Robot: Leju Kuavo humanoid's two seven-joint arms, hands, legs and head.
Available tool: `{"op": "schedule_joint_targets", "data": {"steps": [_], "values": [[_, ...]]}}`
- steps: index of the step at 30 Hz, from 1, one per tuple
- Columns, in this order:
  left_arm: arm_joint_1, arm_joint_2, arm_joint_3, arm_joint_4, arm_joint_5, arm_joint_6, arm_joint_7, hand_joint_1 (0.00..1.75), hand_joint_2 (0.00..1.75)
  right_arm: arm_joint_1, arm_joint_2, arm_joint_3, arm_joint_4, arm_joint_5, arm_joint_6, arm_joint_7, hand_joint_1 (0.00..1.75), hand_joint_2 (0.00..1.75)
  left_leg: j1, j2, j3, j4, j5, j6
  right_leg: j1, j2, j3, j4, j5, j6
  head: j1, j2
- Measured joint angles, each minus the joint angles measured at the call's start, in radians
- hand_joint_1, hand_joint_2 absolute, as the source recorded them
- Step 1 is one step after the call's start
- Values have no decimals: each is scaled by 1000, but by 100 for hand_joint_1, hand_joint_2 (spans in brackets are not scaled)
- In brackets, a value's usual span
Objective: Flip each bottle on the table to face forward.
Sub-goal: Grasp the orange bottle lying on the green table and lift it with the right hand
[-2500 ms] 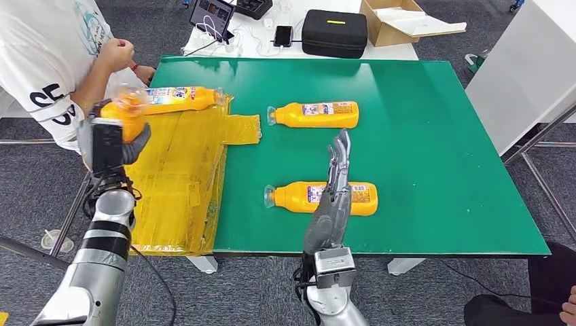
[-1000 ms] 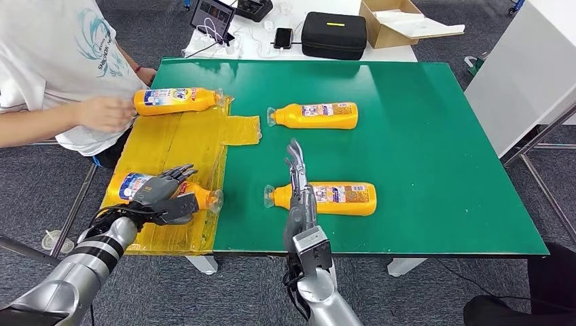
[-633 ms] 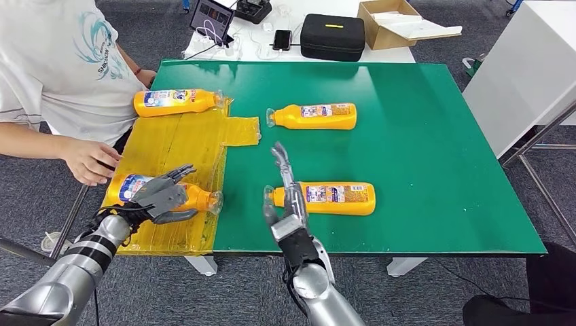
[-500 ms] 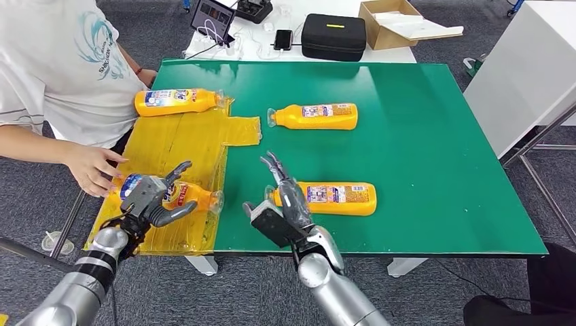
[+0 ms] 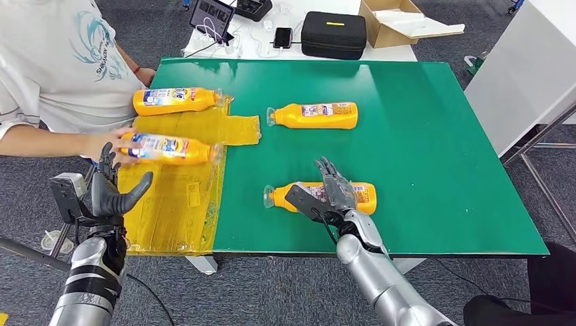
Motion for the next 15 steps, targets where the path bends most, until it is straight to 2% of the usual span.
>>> {"op": "schedule_joint_targets", "data": {"steps": [6,15], "values": [[0,-22,43,-6,-16,0,-1,0,175,-4,-14,-28,22,10,37,3,0,175,0,0,0,0,0,0,0,0,0,0,0,0,0,0],[-7,-31,51,-4,-51,13,-1,0,175,-20,-21,-38,42,-6,132,-16,0,175,0,0,1,0,0,0,0,0,1,0,0,0,0,0]]}}
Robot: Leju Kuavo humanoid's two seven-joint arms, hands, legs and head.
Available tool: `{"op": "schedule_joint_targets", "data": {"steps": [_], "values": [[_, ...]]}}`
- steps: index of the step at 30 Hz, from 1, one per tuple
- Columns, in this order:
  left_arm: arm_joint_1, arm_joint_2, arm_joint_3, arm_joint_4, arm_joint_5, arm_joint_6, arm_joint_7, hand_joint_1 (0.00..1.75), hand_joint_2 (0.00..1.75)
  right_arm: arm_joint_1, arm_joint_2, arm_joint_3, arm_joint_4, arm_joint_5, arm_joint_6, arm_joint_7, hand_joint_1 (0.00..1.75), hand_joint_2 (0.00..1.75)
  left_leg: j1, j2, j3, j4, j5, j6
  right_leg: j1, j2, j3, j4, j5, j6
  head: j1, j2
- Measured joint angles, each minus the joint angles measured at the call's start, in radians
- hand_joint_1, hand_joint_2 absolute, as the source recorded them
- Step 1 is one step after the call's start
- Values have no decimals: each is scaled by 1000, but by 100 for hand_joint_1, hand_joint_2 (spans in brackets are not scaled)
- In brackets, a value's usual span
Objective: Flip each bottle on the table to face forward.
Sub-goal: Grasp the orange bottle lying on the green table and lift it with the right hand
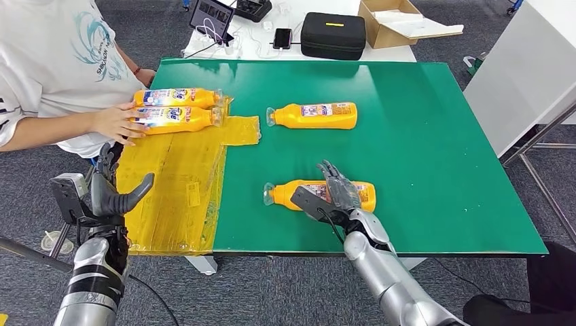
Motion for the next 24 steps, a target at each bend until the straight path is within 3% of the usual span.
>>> {"op": "schedule_joint_targets", "data": {"steps": [10,18,24], "values": [[-15,-1,0,18,-10,5,0,0,175,-23,-16,1,17,-2,50,-1,0,175,0,0,0,0,0,0,0,0,1,0,0,0,0,0],[-35,-1,2,57,-2,-10,0,0,175,-93,-60,41,57,27,182,39,0,175,0,0,2,0,0,0,0,0,2,0,0,0,0,0],[-49,-1,4,91,2,-16,2,0,175,-138,-89,82,95,40,228,54,0,175,0,-1,2,0,1,1,0,0,3,0,1,1,0,0]]}}
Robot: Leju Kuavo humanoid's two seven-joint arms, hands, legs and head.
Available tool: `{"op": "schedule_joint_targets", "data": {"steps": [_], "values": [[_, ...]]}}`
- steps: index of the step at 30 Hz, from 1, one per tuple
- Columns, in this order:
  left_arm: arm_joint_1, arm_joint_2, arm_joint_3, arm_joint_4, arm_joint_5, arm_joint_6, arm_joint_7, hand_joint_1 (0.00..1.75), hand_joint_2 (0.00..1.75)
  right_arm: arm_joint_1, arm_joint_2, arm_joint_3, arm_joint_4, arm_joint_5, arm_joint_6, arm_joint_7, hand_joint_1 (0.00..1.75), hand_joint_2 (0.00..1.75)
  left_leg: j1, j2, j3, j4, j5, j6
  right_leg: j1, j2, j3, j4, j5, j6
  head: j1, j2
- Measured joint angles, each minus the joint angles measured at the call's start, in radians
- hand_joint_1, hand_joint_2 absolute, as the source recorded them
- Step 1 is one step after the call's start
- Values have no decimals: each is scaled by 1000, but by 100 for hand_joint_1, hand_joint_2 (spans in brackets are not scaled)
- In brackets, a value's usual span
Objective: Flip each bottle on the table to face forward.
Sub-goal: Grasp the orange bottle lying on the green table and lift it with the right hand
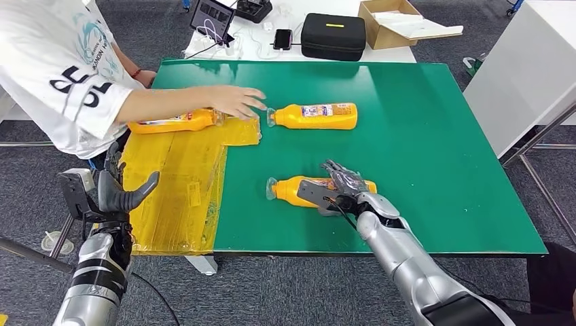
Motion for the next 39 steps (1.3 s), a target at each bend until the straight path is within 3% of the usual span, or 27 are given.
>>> {"op": "schedule_joint_targets", "data": {"steps": [10,11,15,16,26,39], "values": [[-22,-2,1,55,25,-24,5,0,175,-92,-27,96,90,10,114,6,0,175,0,0,0,0,0,0,0,0,0,0,0,0,0,0],[-22,-3,1,59,27,-27,5,0,175,-100,-30,106,99,11,127,5,9,175,0,0,0,0,0,0,0,0,0,0,0,0,0,0],[-30,-8,8,80,35,-34,5,0,175,-132,-39,148,129,6,174,-3,169,175,0,0,0,0,0,0,0,0,0,0,0,0,0,0],[-33,-10,9,86,37,-34,5,0,175,-138,-40,158,135,0,179,-7,174,175,0,0,0,0,0,0,0,0,0,0,0,0,0,0],[-39,-17,14,112,50,-38,2,0,175,-114,-73,189,96,-154,105,-100,175,175,0,0,0,0,0,0,0,0,0,0,0,0,0,0],[-39,-23,14,112,50,-37,2,0,175,-77,-97,185,35,-170,96,-105,175,175,0,0,-1,0,0,0,0,0,-1,0,0,0,0,0]]}}
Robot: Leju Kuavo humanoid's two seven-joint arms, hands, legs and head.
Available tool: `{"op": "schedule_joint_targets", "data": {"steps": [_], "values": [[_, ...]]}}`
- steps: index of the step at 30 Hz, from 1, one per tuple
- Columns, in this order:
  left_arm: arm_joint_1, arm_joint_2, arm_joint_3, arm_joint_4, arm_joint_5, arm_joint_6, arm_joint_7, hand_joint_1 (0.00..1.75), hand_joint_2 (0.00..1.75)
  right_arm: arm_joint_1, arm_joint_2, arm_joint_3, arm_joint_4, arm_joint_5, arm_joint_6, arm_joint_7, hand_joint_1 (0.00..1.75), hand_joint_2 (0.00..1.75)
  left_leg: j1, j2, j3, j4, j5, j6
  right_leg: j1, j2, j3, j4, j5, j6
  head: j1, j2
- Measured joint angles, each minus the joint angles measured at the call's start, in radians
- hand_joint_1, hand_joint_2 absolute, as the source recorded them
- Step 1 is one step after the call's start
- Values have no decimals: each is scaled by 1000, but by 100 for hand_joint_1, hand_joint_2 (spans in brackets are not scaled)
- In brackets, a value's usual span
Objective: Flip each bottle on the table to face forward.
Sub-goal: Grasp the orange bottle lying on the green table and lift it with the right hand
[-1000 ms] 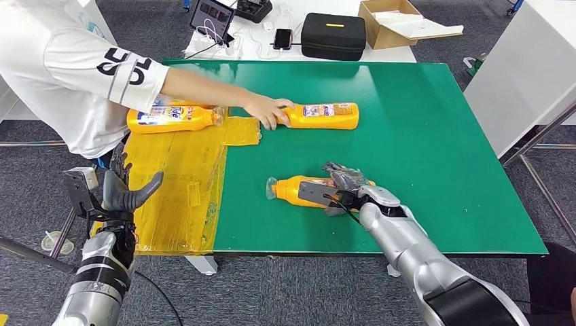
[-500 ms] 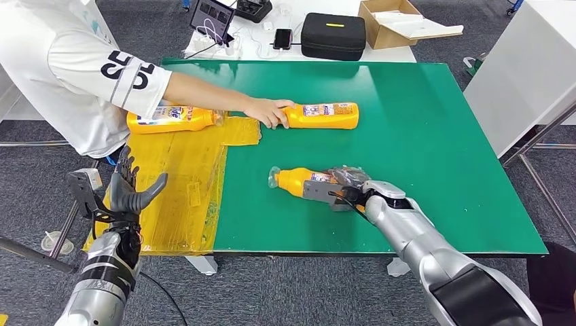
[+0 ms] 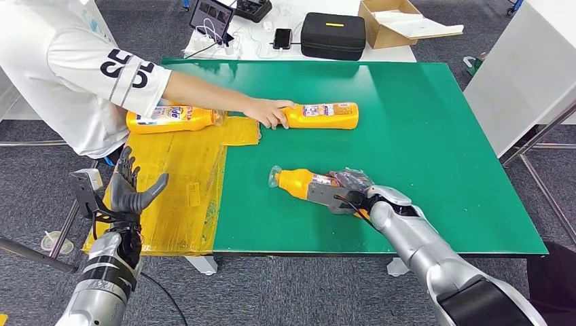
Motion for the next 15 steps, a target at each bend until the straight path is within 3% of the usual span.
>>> {"op": "schedule_joint_targets", "data": {"steps": [5,8,10,15], "values": [[0,-1,0,0,1,0,1,0,175,25,-2,-12,-32,-60,-28,-28,175,175,0,0,0,0,0,0,0,0,0,0,0,0,0,0],[1,-4,0,0,15,-10,10,0,175,83,4,-47,-98,-134,-101,-78,175,175,0,0,0,0,0,0,0,0,0,0,0,0,0,0],[8,-10,0,-3,40,-35,33,0,175,145,25,-87,-165,-158,-223,-135,175,175,0,-1,-1,0,0,0,0,0,-1,0,0,0,0,0],[59,-48,-22,-59,180,-185,154,0,175,307,132,-224,-401,-78,-642,-316,175,175,1,-1,-5,0,-1,-1,1,0,-5,0,-1,0,0,0]]}}
